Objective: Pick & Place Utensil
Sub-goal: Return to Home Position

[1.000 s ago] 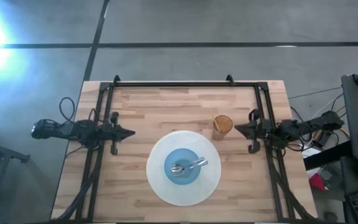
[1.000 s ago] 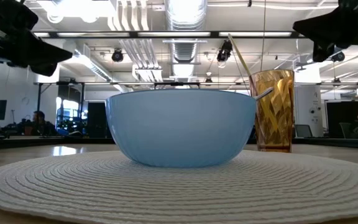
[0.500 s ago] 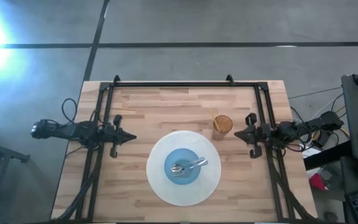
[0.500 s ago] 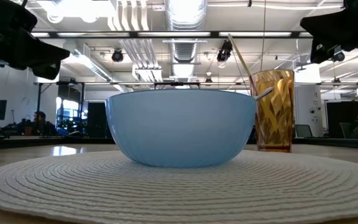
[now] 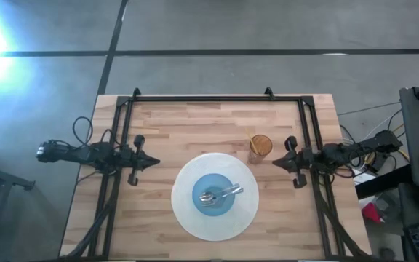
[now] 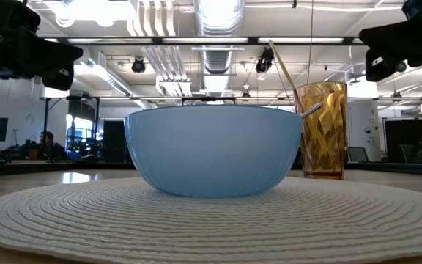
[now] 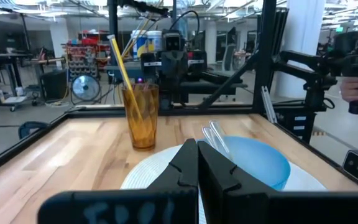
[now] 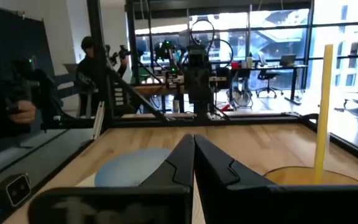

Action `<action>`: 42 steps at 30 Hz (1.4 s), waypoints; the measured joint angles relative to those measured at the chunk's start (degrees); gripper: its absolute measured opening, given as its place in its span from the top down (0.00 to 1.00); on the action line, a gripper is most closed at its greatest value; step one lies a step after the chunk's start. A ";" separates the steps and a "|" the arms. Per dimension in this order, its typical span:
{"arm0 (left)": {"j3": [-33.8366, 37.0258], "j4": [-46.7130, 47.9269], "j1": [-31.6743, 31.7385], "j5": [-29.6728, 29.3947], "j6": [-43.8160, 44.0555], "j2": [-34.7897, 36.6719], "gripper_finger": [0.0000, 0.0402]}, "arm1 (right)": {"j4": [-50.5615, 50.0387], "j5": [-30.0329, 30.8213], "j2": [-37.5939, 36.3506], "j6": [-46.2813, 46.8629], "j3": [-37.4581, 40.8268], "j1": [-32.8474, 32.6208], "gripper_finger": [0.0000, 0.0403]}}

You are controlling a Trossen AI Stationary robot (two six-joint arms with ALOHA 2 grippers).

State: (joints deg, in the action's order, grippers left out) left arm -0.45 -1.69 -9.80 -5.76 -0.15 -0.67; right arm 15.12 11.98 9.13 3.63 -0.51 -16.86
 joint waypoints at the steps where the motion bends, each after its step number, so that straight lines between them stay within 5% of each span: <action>1: 0.00 -0.02 0.00 -0.02 -0.04 0.00 1.00 | -0.26 -0.09 0.00 -0.33 0.00 0.00 0.98; 42: -0.09 0.03 0.04 -0.24 1.06 0.00 1.00 | -2.89 0.00 0.02 -0.79 0.00 0.00 0.98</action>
State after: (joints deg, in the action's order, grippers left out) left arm -0.53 -1.66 -9.76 -6.00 0.91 -0.67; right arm 12.23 11.99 9.15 2.83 -0.51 -16.86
